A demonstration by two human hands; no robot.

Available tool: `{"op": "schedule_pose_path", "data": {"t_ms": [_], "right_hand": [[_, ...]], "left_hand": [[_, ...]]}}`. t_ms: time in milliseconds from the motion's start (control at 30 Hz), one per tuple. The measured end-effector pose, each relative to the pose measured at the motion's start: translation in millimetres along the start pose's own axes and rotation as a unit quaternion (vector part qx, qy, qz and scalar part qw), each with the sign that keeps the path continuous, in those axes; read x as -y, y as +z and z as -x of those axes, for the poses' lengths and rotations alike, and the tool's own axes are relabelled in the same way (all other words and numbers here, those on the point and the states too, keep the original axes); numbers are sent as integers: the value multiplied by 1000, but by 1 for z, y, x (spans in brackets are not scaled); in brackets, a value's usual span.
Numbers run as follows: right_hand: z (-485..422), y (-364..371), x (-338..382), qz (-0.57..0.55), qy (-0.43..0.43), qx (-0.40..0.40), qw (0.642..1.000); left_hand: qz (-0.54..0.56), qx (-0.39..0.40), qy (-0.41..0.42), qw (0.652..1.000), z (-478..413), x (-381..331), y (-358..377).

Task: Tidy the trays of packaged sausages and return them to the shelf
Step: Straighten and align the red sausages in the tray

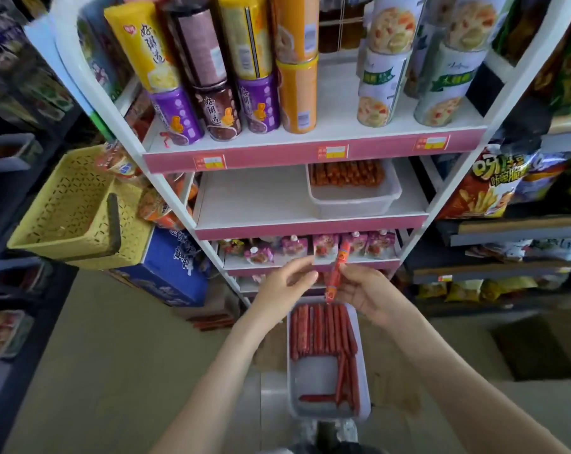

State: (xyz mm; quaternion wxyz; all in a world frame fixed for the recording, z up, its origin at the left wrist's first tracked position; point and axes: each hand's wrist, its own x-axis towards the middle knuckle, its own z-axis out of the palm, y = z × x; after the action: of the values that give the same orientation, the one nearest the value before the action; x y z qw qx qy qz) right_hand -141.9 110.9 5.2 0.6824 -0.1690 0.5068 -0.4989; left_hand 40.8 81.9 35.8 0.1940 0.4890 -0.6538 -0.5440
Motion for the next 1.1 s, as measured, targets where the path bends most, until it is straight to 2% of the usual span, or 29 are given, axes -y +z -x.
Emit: {"op": "schedule_pose_path", "data": {"t_ms": [100, 167, 267, 333, 400, 500, 567, 633, 733, 767, 867, 900, 1000, 1100], "right_hand": [[-22, -32, -39, 88, 60, -55, 993], [-40, -65, -82, 175, 91, -101, 975], [-64, -115, -154, 361, 126, -129, 915], [-73, -128, -186, 443, 128, -155, 874], [-87, -138, -213, 494, 73, -173, 849], [-114, -148, -249, 575, 14, -139, 806], [-134, -156, -270, 634, -15, -138, 761], [-152, -161, -283, 669, -58, -145, 727], [-167, -160, -286, 670, -63, -156, 723], [-170, -158, -287, 678, -75, -170, 712], [-168, -160, -294, 708, -107, -176, 675], [-164, -162, -295, 708, -108, -169, 677], [-149, -168, -288, 690, -83, -121, 709], [-130, -175, -279, 665, -65, -11, 744]], "left_hand": [[-137, -21, -81, 987, -14, 51, 10], [-203, -28, -123, 971, -18, 94, 24], [-284, 29, -173, 943, -21, 164, 57], [-331, 73, -170, 925, -21, 210, 85], [-378, 134, -170, 900, -20, 249, 117], [-472, 233, -133, 840, -22, 294, 160], [-509, 270, -119, 809, -27, 321, 180], [-517, 290, -133, 794, -30, 346, 197], [-523, 322, -151, 775, -31, 373, 216], [-526, 330, -147, 770, -32, 377, 219], [-521, 342, -122, 773, -35, 376, 217], [-511, 342, -115, 780, -35, 371, 213], [-444, 322, -119, 828, -38, 350, 192], [-315, 261, -164, 898, -38, 318, 164]]}}
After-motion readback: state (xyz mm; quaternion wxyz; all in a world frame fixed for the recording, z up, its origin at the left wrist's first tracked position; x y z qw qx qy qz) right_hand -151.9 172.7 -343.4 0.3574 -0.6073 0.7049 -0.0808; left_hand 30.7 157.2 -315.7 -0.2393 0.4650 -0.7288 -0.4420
